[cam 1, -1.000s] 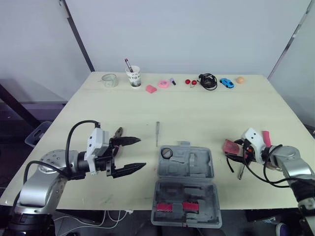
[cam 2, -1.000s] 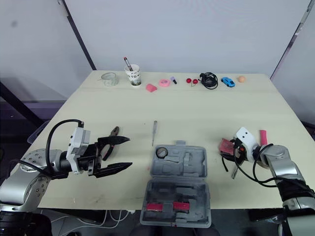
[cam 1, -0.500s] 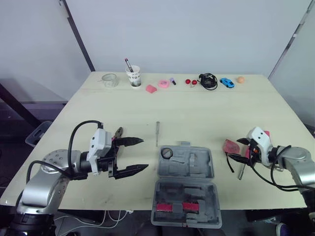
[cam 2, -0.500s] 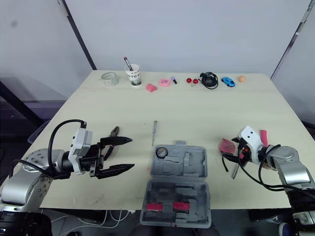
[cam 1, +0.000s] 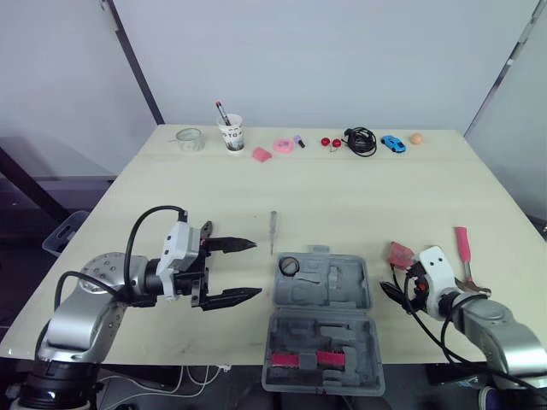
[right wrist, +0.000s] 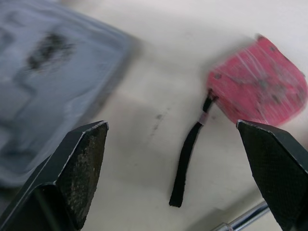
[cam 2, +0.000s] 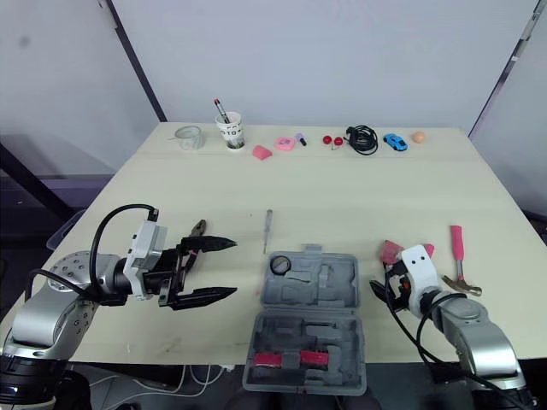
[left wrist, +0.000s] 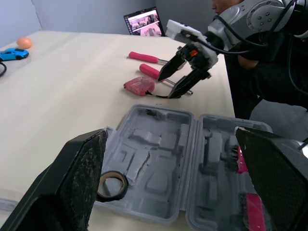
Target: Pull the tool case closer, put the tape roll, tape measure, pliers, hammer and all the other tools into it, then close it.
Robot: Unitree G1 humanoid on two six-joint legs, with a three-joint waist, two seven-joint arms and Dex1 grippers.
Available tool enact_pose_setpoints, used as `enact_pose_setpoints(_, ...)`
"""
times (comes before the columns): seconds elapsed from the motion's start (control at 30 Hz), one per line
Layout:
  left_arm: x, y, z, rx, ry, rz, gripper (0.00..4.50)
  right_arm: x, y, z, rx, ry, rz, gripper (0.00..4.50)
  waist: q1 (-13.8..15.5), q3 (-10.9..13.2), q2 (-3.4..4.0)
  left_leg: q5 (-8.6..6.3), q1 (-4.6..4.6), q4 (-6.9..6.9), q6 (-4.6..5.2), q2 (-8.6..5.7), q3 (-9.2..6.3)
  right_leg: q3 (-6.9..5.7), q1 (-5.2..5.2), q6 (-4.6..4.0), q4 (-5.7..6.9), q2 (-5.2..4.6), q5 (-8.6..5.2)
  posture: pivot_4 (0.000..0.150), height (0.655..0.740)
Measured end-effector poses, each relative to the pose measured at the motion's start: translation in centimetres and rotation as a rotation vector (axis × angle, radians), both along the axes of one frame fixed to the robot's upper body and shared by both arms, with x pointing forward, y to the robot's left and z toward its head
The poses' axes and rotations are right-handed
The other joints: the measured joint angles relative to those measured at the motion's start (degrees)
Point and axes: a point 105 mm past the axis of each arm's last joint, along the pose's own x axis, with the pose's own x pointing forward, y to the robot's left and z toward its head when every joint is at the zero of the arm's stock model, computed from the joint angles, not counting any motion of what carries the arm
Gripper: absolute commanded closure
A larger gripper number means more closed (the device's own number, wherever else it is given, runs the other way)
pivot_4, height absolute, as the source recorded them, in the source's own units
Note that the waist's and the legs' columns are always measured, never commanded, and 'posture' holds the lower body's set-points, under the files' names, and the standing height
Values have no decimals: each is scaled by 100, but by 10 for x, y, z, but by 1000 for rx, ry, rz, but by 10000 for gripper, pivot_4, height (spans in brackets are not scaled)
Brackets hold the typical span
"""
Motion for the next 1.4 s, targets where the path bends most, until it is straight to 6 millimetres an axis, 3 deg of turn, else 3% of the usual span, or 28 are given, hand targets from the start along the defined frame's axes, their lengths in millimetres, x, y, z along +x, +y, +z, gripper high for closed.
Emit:
enact_pose_setpoints(0.3, 4, 1, 5, 0, -23, -7, 177, 8, 12, -9, 34, 6, -148, 0, -5, 1, 2, 0, 0, -1, 0, 0, -1, 0, -1, 0, 0, 1, 0, 1500, 7400)
enact_pose_setpoints(0.43, 5, 0, 6, 0, -28, -11, 0, 12, 14, -9, 41, -6, -171, 10569, -7, 1, 1, 0, -1, -1, 0, 0, -2, 1, 0, 0, -1, 1, 0, 1500, 7400)
enact_pose_setpoints(0.47, 4, 0, 6, 1, -27, -14, 0, 13, 13, -11, 37, 1, -180, 16936, -6, 1, 2, 0, -1, -1, 0, 0, -2, 1, 0, 0, -1, 1, 0, 1500, 7400)
enact_pose_setpoints(1.23, 4, -6, 6, -1, -22, -43, 0, 24, 11, -15, 65, -7, -227, 16936, -15, 1, 2, 0, 0, -2, 0, 1, -4, 1, 0, 1, -1, 1, 0, 1500, 7400)
enact_pose_setpoints(1.33, 4, -7, 6, -6, -21, -46, 0, 24, 10, -15, 69, -7, -239, 26410, -16, 1, 2, 0, 0, -2, 0, 1, -4, 1, 0, 1, -1, 1, 0, 1500, 7400)
enact_pose_setpoints(1.4, 4, -7, 6, -8, -20, -49, 0, 25, 8, -16, 67, -7, -251, 35527, -18, 1, 2, 0, 0, -2, 0, 1, -4, 1, 0, 1, -1, 1, 0, 1500, 7400)
